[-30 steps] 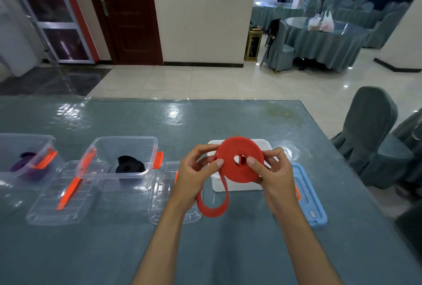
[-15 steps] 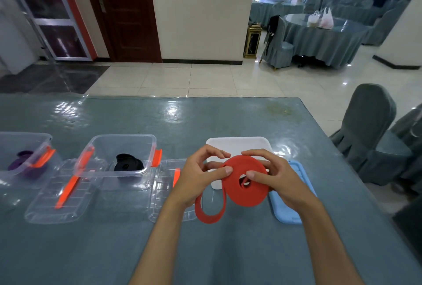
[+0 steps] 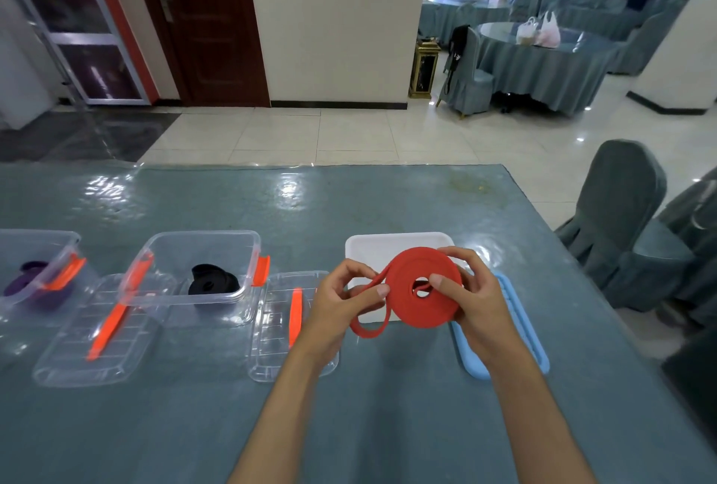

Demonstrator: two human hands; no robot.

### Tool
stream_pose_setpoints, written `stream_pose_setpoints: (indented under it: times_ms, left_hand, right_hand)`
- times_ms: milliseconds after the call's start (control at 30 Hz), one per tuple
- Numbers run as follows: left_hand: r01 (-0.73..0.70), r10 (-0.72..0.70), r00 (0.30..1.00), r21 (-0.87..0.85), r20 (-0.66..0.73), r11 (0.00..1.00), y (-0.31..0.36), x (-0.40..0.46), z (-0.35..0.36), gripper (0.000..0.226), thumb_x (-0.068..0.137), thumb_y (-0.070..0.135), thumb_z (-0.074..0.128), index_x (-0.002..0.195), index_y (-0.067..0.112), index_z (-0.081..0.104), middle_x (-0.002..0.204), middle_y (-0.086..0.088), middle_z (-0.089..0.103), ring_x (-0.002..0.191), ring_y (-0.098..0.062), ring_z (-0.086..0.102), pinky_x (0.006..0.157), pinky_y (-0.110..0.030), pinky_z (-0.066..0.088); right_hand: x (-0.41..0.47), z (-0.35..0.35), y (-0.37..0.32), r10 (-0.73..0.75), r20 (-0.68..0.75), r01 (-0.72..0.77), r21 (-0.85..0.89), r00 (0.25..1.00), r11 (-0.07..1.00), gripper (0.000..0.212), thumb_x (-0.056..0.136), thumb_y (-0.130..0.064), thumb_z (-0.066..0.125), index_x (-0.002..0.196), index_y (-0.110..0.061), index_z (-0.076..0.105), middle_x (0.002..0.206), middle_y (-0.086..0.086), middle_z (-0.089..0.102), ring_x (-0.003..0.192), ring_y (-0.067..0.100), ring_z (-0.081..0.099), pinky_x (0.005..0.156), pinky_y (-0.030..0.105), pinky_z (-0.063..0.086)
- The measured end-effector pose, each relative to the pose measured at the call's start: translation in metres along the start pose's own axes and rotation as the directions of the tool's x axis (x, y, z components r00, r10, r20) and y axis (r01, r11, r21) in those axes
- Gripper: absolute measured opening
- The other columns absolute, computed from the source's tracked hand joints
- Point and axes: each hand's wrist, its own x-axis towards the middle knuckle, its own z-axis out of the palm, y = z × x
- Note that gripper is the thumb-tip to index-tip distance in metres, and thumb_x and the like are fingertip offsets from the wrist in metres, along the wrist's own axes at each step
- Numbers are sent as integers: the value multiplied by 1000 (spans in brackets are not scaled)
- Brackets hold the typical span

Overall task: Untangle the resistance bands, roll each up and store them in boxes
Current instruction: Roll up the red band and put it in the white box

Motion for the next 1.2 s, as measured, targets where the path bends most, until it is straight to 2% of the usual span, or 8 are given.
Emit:
stream_pose_setpoints:
  times_ms: [200, 433, 600, 733, 833, 933, 1033, 1200]
  left_hand:
    - [3, -8, 997, -77, -71, 997, -7, 4, 11, 30, 78, 27, 91, 95, 21, 68, 106, 0, 75, 91, -24, 75, 77, -33, 61]
    - [-70, 58, 983, -67, -172, 995, -3, 6, 21, 26, 72, 30, 89, 90, 24, 72, 101, 5, 74, 77, -13, 71, 67, -22, 56]
    - [-81, 51, 967, -111, -250, 990, -5, 6, 27, 36, 74, 29, 89, 99, 17, 67, 111, -6, 72, 88, -21, 70, 69, -32, 56]
    - [-123, 71, 957, -174, -280, 977, -10, 5, 36, 29, 77, 26, 87, 99, 17, 69, 119, -6, 76, 105, -21, 74, 80, -33, 62]
    - [-136, 68, 955, -224, -287, 965, -18, 3, 43, 35, 78, 27, 85, 108, 14, 73, 123, -12, 75, 114, -27, 73, 86, -38, 62]
    - [-112, 33, 955, -256, -296, 960, -24, 3, 50, 37, 82, 24, 83, 117, 15, 74, 126, -14, 72, 114, -31, 71, 91, -44, 62]
    - [-125, 40, 951, -260, -307, 957, -25, 3, 57, 37, 85, 21, 82, 121, 18, 72, 127, -5, 72, 116, -23, 72, 87, -41, 63]
    - [-95, -67, 896, -336, -438, 937, -27, 3, 71, 40, 78, 21, 88, 109, 9, 66, 121, -15, 66, 105, -20, 73, 82, -42, 64]
  right_hand:
    - [1, 9, 8, -48, -111, 52, 33, 993, 998, 58, 66, -38, 90, 120, -31, 68, 113, 12, 77, 97, 31, 75, 66, 46, 63]
    - [1, 18, 15, -70, -184, 84, 71, 980, 994, 56, 68, -42, 88, 118, -33, 68, 114, 9, 77, 99, 28, 76, 63, 37, 62]
    - [3, 24, 17, -64, -240, 92, 108, 969, 990, 51, 67, -42, 89, 113, -36, 69, 112, 7, 78, 97, 28, 76, 67, 41, 63]
    - [5, 28, 18, -47, -292, 96, 156, 955, 983, 43, 75, -29, 86, 113, -36, 68, 114, 10, 77, 95, 27, 76, 64, 39, 62]
    - [7, 28, 20, -34, -342, 107, 195, 939, 975, 38, 85, -18, 85, 113, -36, 67, 118, 12, 75, 99, 28, 74, 65, 39, 62]
    - [8, 28, 23, -10, -391, 117, 251, 921, 961, 35, 89, -12, 80, 108, -38, 66, 121, 12, 74, 102, 27, 74, 67, 40, 63]
    - [7, 30, 26, 21, -446, 128, 301, 895, 945, 33, 91, -10, 78, 108, -35, 65, 114, 8, 76, 98, 22, 75, 64, 36, 62]
    - [9, 33, 33, 67, -536, 152, 354, 842, 923, 33, 91, -9, 78, 110, -32, 63, 106, 0, 75, 92, 14, 77, 64, 33, 62]
